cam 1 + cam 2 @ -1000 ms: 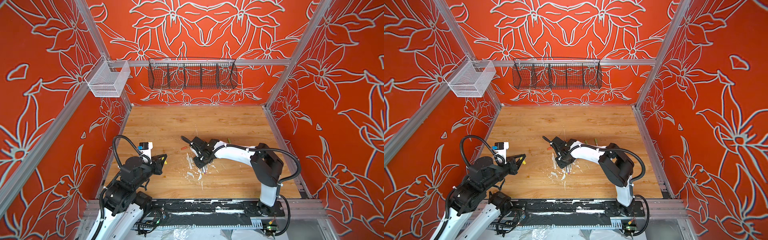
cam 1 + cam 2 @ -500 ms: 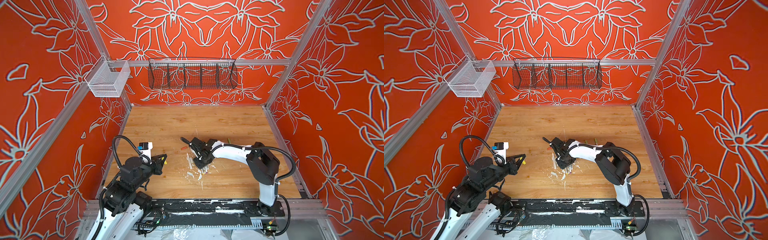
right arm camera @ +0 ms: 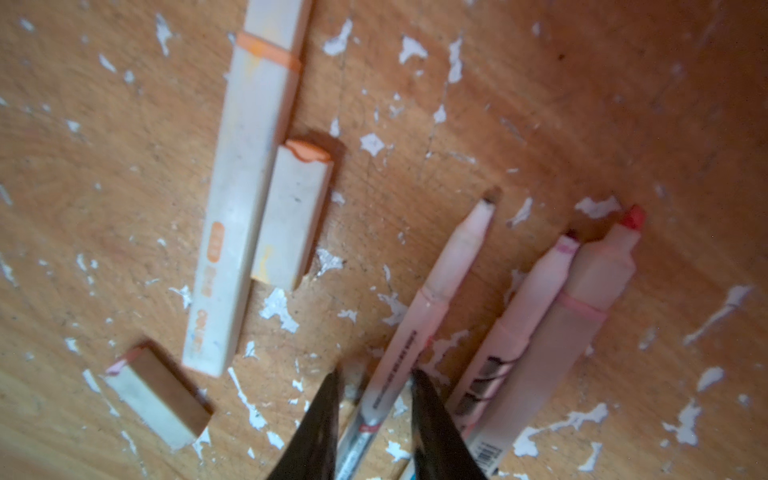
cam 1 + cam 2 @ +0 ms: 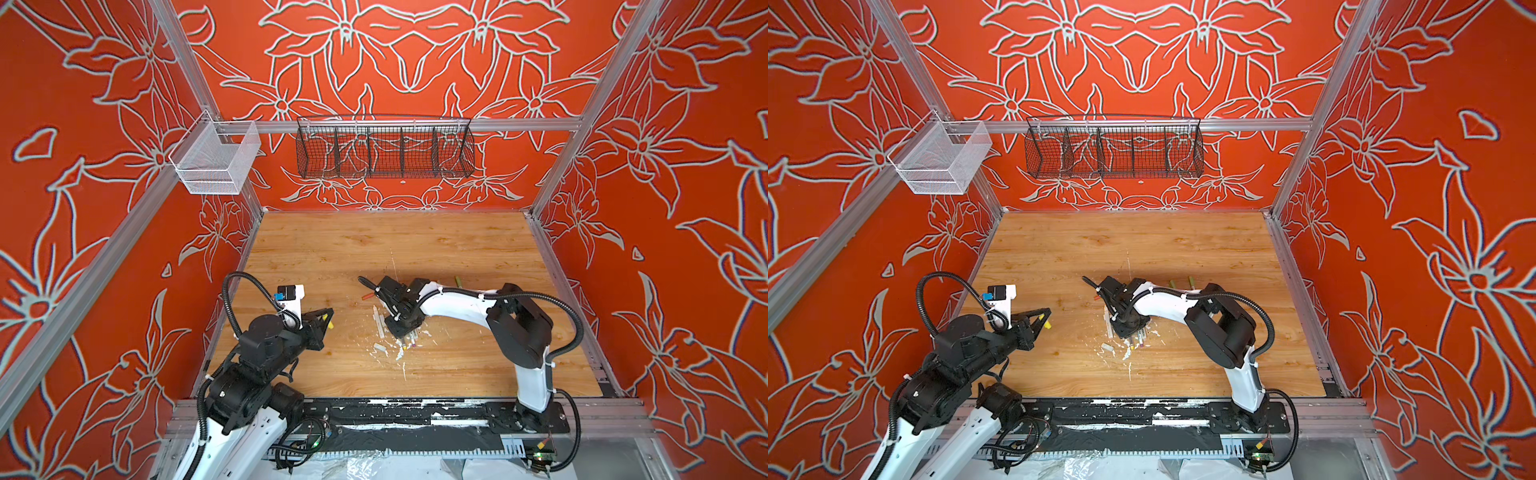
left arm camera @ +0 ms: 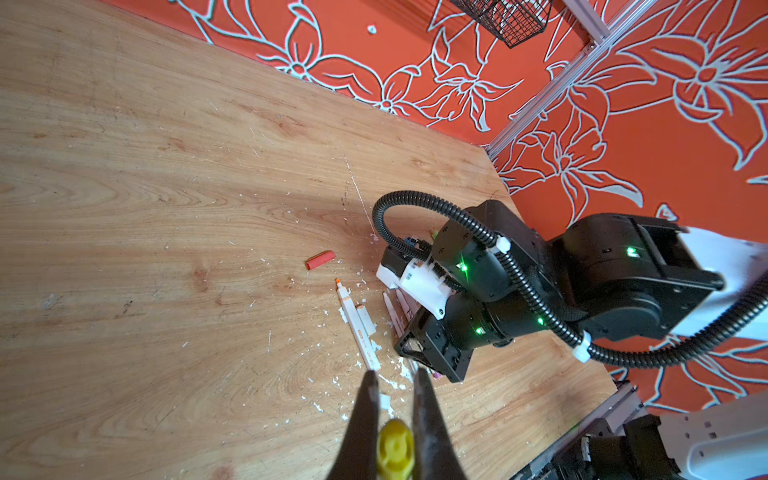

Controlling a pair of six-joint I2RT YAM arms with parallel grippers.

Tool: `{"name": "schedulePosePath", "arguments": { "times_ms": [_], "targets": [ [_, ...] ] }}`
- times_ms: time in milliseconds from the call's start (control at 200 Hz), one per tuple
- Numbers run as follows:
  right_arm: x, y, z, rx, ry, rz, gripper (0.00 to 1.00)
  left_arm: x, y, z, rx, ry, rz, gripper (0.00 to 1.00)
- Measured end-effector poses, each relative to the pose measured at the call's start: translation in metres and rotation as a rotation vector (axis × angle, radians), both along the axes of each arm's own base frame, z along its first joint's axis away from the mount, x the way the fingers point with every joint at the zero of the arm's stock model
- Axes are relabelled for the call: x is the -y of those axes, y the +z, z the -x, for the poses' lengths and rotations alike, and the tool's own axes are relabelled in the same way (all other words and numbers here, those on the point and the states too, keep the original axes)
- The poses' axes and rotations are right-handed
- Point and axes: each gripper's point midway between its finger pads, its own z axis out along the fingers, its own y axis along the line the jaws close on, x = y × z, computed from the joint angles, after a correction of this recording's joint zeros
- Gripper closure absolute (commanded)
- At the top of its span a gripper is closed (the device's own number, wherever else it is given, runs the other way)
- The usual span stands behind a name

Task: Insert the pens into the pen caps
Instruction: 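Lower the right gripper over the white markers and close on one, then lift the white marker upright with the right gripper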

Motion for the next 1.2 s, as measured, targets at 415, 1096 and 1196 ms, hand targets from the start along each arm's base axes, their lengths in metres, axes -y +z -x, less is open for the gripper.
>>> {"name": "schedulePosePath", "arguments": {
  "times_ms": [415,1096,1196],
  "targets": [
    [-0.002,-0.001,-0.004,-0.003,-0.010,0.027,0.89,0.000,0.001,0.000,0.003,0.000,0.001,1.00],
    [-0.050,0.108,0.009,0.094,0.150,-0.499,0.94,0.026,-0.013,-0.006,-0.005,-0.117,0.067,1.00],
    [-0.056,0.127,0.020,0.099,0.214,-0.591,0.95,0.033,-0.017,-0.013,-0.004,-0.140,0.089,1.00]
  ]
}}
